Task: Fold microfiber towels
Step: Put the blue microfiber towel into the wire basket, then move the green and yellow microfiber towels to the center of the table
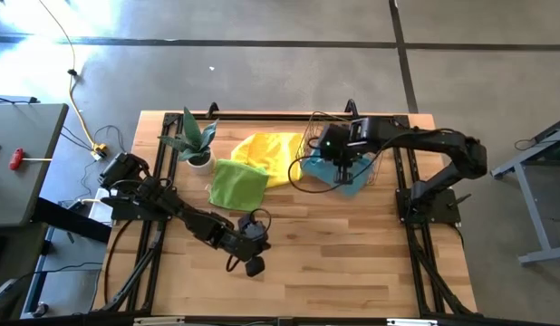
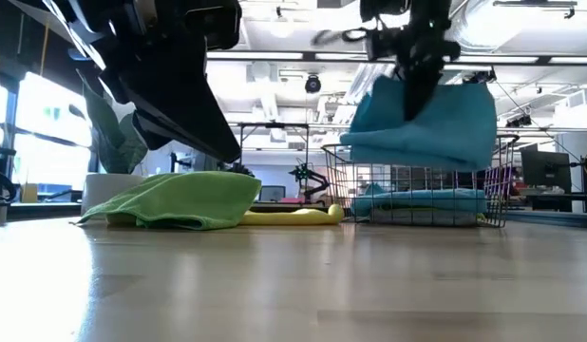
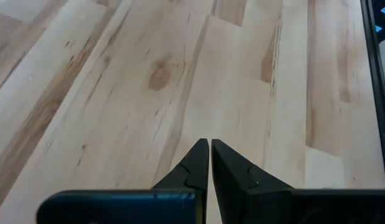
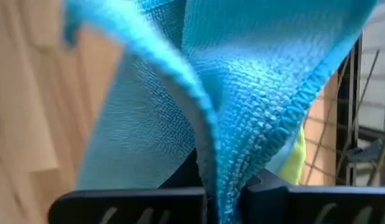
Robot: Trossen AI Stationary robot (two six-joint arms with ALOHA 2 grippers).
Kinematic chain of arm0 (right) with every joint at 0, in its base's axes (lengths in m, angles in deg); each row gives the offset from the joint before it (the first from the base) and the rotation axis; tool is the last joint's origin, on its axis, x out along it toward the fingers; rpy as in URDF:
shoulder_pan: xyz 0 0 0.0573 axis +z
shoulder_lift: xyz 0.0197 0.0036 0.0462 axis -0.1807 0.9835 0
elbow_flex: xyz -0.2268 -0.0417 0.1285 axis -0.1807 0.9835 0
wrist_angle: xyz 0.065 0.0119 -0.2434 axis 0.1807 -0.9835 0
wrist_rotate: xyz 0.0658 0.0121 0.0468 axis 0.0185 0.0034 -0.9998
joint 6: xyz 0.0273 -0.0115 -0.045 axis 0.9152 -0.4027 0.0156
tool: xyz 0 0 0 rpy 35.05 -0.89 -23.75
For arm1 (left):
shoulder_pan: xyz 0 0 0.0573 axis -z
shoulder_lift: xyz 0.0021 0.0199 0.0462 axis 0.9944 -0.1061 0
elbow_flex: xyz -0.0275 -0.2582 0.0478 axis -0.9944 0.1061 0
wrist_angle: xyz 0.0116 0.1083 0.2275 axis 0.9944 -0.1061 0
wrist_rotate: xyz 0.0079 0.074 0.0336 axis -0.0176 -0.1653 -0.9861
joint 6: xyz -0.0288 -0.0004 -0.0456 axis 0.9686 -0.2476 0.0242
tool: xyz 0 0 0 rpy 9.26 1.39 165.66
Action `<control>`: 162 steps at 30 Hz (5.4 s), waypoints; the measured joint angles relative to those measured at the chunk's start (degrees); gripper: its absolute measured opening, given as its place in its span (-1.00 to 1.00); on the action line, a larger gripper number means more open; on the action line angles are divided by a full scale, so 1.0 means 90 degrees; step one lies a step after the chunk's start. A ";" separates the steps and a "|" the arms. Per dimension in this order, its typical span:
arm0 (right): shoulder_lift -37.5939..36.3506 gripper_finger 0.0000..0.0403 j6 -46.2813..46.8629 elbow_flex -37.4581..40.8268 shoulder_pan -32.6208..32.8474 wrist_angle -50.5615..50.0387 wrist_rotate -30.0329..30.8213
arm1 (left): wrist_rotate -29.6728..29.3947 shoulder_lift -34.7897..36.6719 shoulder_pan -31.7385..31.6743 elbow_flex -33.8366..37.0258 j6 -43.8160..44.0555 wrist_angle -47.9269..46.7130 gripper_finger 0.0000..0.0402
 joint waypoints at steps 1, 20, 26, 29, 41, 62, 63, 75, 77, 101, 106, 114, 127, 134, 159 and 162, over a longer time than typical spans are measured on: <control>0.0012 -1.00 -0.0050 0.0055 -0.0101 -0.0043 0.0044 | -0.0019 0.0000 0.0000 0.0000 0.0000 -0.0004 -0.95; 0.0027 -1.00 -0.2265 0.1489 -0.1353 0.1611 0.0147 | -0.0142 -0.0002 0.0000 0.0000 -0.0170 -0.0048 -0.95; 0.0029 -1.00 -0.2396 0.1819 -0.1654 0.2137 -0.0006 | -0.0142 -0.0002 -0.0014 0.0000 -0.0171 -0.0048 -0.95; 0.0029 -0.95 -0.2550 0.1948 -0.1732 0.2283 -0.0004 | -0.0142 -0.0002 -0.0034 0.0000 -0.0192 -0.0051 -0.95; 0.0032 -0.22 -0.2682 0.1829 -0.1520 0.2537 0.1515 | -0.0142 -0.0005 -0.0107 0.0000 -0.0364 -0.0070 -0.95; 0.0003 -0.30 0.0356 -0.0274 0.0447 0.0058 -0.2875 | -0.1933 -0.0005 -0.1959 -0.0007 -0.2167 -0.1430 -0.95; 0.0003 -0.30 0.0356 -0.0274 0.0654 0.0089 -0.2770 | -0.1935 -0.0005 -0.2112 -0.0007 -0.2169 -0.1441 -0.95; 0.0003 -0.30 0.0837 -0.0274 0.2599 0.1294 -0.1291 | -0.0647 -0.0353 -0.2990 0.0117 -0.1090 -0.2392 -0.95; 0.0003 -0.30 0.0781 -0.0274 0.2856 0.1467 -0.1203 | -0.0577 -0.0456 -0.2851 0.0156 -0.0949 -0.2324 -0.95; 0.0012 -0.30 0.1589 0.3623 0.4072 0.8611 0.0342 | 0.0920 -0.0670 -0.0261 0.0083 -0.1221 0.2192 -0.95; 0.0053 -0.30 0.2295 0.4264 0.4072 0.9952 0.0376 | 0.1158 -0.0254 -0.0238 -0.0294 -0.1673 0.1834 -0.95; 0.0742 -0.30 0.3449 0.4494 0.4391 0.9981 0.0868 | 0.1304 0.0114 0.0219 -0.0444 -0.1542 0.0496 -0.95; 0.1750 -0.30 0.3726 0.4425 0.4235 0.9755 0.1336 | 0.0317 -0.0608 0.0363 -0.0430 -0.1388 -0.1237 -0.95; 0.1737 -0.30 0.4016 0.4409 0.4174 0.8982 0.1231 | 0.1344 -0.0463 0.0450 -0.0494 -0.0309 -0.3449 -0.95; 0.1024 -0.30 0.3657 0.4143 0.4181 0.8712 0.0795 | 0.1900 -0.0265 0.1885 -0.2081 0.1327 -0.7822 -0.95; 0.1047 -0.30 0.3616 0.4068 0.4179 0.8752 0.0829 | -0.0083 -0.0265 0.1879 -0.2296 0.1232 -0.6849 -0.95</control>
